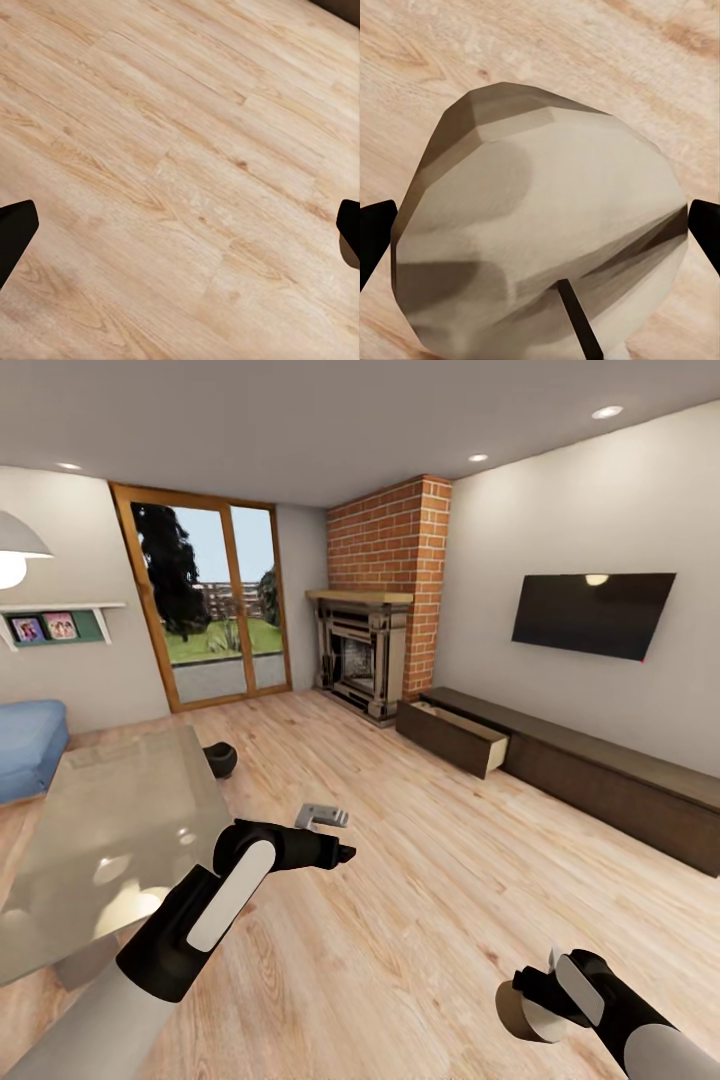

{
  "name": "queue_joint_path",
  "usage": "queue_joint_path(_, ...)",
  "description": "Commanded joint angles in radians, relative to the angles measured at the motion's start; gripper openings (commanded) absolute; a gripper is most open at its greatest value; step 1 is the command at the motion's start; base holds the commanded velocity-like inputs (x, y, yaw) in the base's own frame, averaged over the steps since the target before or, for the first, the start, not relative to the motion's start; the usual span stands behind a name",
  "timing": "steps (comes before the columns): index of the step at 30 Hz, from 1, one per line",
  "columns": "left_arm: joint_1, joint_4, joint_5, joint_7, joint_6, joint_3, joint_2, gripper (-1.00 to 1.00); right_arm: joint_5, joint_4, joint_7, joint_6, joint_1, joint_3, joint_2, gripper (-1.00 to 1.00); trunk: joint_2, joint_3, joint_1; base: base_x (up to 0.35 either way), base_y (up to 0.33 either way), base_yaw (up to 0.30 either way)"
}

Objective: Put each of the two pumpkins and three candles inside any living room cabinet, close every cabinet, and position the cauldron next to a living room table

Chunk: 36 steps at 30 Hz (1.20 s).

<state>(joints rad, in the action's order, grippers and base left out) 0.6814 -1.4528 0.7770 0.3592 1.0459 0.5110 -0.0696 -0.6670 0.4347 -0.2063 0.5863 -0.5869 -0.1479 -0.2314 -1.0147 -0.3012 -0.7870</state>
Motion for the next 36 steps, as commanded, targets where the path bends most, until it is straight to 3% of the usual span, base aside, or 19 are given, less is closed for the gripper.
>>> queue_joint_path(1,0.001,-0.001,0.01,0.01,0.001,0.002,-0.001,1.0,-0.011,0.002,-0.009,0.003,-0.001,-0.007,-0.001,-1.0,-0.001,-0.003,0.0,0.055,0.0,0.0)
queue_joint_path(9,0.001,0.0,0.01,0.01,0.001,0.003,-0.001,1.0,-0.011,0.002,-0.01,0.004,-0.001,-0.007,-0.009,-1.0,-0.001,-0.016,0.0,0.122,0.0,0.0)
queue_joint_path(22,0.001,0.004,0.01,0.01,0.001,0.006,0.0,1.0,-0.007,0.006,-0.01,0.041,-0.001,-0.009,-0.006,-1.0,-0.001,-0.032,0.0,0.303,-0.08,0.003)
queue_joint_path(36,0.001,0.005,0.01,0.01,0.001,0.006,0.001,1.0,-0.014,0.027,-0.009,0.043,0.0,-0.009,-0.003,-1.0,-0.001,-0.037,0.0,0.315,-0.15,-0.229)
